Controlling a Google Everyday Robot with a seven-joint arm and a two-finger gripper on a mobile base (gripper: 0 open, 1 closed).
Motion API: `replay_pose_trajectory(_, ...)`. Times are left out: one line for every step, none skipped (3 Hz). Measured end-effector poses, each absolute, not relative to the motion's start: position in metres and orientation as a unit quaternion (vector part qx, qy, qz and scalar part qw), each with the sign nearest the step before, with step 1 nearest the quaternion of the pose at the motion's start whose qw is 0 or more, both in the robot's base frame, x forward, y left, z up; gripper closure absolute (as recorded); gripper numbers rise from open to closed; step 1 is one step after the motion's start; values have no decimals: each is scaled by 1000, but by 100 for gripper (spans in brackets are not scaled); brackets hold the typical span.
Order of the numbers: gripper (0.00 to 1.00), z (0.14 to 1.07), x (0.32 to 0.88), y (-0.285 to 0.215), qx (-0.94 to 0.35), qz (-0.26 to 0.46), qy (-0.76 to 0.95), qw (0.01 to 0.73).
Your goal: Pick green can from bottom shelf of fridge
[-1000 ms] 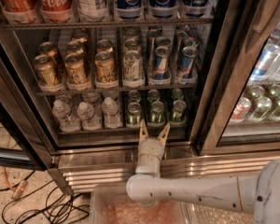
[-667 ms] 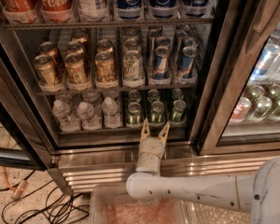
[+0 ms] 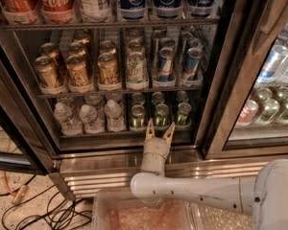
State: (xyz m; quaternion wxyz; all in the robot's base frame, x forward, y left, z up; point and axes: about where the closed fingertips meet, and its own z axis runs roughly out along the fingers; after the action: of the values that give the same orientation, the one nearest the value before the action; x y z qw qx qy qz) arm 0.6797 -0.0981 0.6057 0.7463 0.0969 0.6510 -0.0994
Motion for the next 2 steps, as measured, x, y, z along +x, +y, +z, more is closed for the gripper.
replay_pose_trajectory(36,603,691,-98,96,-101,648,749)
replay_pose_trajectory(36,603,701,-96,93,-100,643,753)
